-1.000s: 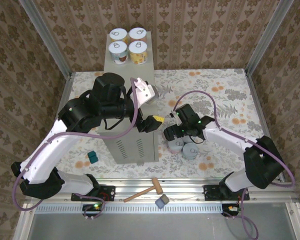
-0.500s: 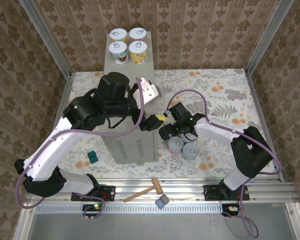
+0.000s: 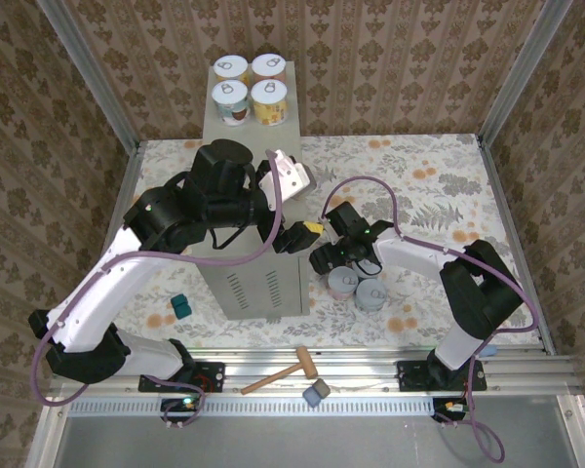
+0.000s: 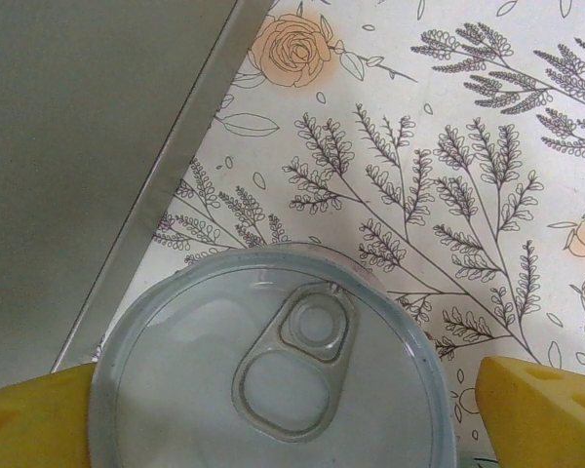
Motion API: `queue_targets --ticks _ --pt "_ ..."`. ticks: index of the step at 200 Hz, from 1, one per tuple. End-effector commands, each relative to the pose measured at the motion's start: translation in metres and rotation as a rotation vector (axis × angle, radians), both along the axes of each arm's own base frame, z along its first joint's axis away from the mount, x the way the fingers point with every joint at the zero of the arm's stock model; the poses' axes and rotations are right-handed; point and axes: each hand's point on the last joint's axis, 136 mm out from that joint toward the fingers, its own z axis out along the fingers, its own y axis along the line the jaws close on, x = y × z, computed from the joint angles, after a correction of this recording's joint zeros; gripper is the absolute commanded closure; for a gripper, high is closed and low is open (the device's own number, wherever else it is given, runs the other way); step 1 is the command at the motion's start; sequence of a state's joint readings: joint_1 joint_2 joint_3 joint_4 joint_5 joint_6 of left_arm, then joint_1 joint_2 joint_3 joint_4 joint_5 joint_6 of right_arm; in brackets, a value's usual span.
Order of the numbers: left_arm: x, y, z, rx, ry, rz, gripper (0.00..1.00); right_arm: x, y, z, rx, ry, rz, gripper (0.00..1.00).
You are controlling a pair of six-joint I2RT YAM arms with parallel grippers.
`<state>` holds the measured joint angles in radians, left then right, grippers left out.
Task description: Place and organize the canned foods onto the counter
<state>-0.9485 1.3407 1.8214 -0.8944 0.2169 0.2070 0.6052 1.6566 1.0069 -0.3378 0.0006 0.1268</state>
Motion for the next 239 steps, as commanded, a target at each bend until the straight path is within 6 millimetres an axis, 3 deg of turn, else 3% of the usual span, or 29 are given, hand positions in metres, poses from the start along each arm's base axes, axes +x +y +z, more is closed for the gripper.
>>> queue_targets --ticks 1,66,114,229,239 --pt "0.000 0.002 0.004 0.005 -0.031 -0.003 0.00 0.009 -0.002 0.003 -0.023 -0.038 -0.022 0.08" --pt "0.000 0.003 0.004 0.001 -0.034 -0.002 0.00 0.009 -0.013 -0.001 -0.044 -0.030 -0.054 0.15" --pt "0.000 0.004 0.005 0.000 -0.040 -0.003 0.00 0.015 -0.013 0.021 -0.002 -0.080 -0.072 0.25" --pt "-0.003 0.011 0.005 0.000 -0.052 0.004 0.00 0.015 -0.022 0.119 0.102 -0.221 -0.073 0.27" --pt "-0.004 0.012 0.006 -0.001 -0.055 0.005 0.00 0.012 -0.025 0.140 0.125 -0.258 -0.069 0.27"
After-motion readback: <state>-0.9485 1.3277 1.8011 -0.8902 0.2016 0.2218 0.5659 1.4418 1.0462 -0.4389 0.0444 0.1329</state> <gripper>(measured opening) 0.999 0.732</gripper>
